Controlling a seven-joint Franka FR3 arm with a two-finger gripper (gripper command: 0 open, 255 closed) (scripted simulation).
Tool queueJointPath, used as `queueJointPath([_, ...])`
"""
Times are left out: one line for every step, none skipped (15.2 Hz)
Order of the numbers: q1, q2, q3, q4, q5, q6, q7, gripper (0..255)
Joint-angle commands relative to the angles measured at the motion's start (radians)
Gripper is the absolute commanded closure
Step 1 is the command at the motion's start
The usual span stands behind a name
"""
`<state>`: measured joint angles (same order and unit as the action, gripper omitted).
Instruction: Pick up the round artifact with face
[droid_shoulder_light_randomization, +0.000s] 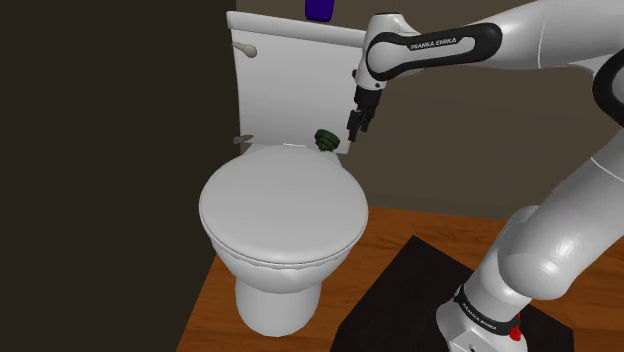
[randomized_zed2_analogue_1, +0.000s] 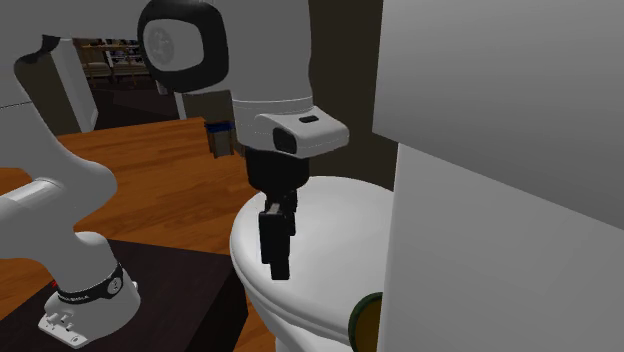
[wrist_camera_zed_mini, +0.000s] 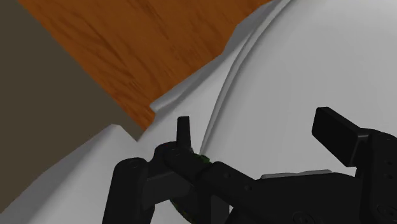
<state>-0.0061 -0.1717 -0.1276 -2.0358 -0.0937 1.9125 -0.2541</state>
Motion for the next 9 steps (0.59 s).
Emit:
queueJointPath([0.003,0.06,-0.004,0.055,0.014,0.028,-0.018,0])
queueJointPath([0.003,0.093,-0.006,0.088,0.021,0.039,-0.028,0])
queueJointPath([0.002,0.125,-0.008,0.121,0.029,0.049,-0.039,0])
queueJointPath([0.002,0.158,-0.01,0.156,0.038,0.058,-0.05,0])
queueJointPath([0.001,0.191,-0.011,0.192,0.046,0.066,-0.061,0])
queueJointPath([0.0,0.225,-0.012,0.23,0.056,0.072,-0.072,0])
queueJointPath([-0.002,0.258,-0.013,0.269,0.065,0.077,-0.083,0])
queueJointPath([-0.005,0.292,-0.013,0.31,0.074,0.081,-0.093,0])
queueJointPath([-0.007,0.327,-0.012,0.353,0.084,0.083,-0.104,0])
